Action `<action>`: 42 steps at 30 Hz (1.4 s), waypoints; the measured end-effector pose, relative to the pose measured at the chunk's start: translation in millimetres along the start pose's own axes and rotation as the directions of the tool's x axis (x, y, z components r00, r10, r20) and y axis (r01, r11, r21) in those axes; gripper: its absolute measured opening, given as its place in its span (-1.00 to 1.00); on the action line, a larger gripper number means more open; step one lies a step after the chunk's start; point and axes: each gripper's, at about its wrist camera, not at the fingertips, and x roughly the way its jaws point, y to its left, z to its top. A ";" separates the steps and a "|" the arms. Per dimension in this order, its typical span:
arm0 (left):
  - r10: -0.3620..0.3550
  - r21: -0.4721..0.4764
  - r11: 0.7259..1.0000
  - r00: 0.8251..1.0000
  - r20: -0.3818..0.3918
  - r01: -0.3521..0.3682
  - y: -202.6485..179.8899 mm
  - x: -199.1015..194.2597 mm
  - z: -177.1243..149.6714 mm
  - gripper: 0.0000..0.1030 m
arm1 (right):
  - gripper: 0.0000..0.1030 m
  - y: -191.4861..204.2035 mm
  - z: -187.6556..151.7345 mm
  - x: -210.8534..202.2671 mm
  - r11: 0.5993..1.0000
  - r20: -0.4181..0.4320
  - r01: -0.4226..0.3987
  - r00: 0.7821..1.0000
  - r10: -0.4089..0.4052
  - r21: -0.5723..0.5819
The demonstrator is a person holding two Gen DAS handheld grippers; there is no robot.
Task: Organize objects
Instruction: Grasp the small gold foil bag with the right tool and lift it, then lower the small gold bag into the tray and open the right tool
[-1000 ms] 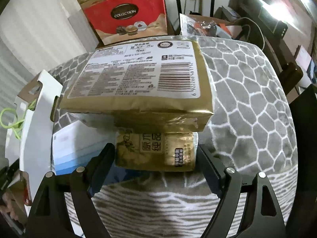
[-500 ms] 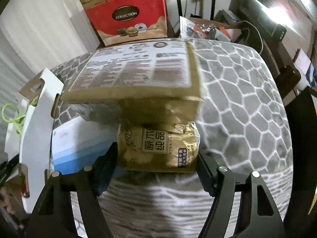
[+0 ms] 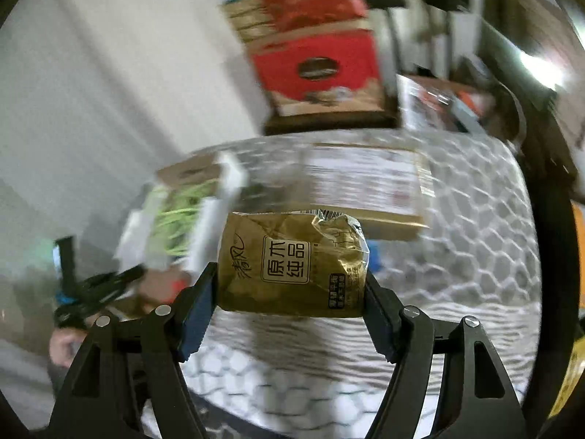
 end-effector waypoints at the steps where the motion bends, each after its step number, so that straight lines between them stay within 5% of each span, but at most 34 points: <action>1: 0.001 0.001 1.000 1.000 0.000 -0.001 -0.1 0.1 0.0 -0.71 | 0.43 16.0 1.1 2.9 0.999 -0.003 -0.016 1.000 0.016 -0.034; 13: -0.024 -0.018 1.000 1.000 -0.006 0.023 1.4 -3.3 -1.0 -0.70 | 0.44 148.8 -15.1 74.9 0.947 -0.133 -0.144 0.985 0.109 -0.287; 26: -0.169 -0.158 0.972 0.985 0.043 0.173 30.8 -26.0 10.7 -0.63 | 0.51 160.9 -31.7 136.8 0.961 -0.257 -0.185 0.958 0.129 -0.206; 32: -0.176 -0.175 0.967 0.982 0.068 0.185 36.0 -34.2 11.9 -0.59 | 0.53 159.8 -38.8 144.4 0.961 -0.303 -0.219 0.939 0.161 -0.169; 38: -0.172 -0.175 0.968 0.983 0.071 0.182 36.4 -33.4 11.3 -0.57 | 0.53 146.4 -33.7 129.9 0.962 -0.279 -0.227 0.943 0.179 -0.150; 40: -0.172 -0.173 0.968 0.982 0.073 0.182 36.1 -33.9 10.9 -0.56 | 0.42 144.2 -35.9 126.5 0.961 -0.283 -0.207 0.947 0.149 -0.185; 42: -0.171 -0.173 0.968 0.982 0.073 0.182 36.1 -33.6 10.6 -0.56 | -0.29 144.6 -40.6 125.4 0.956 -0.291 -0.185 0.950 0.115 -0.226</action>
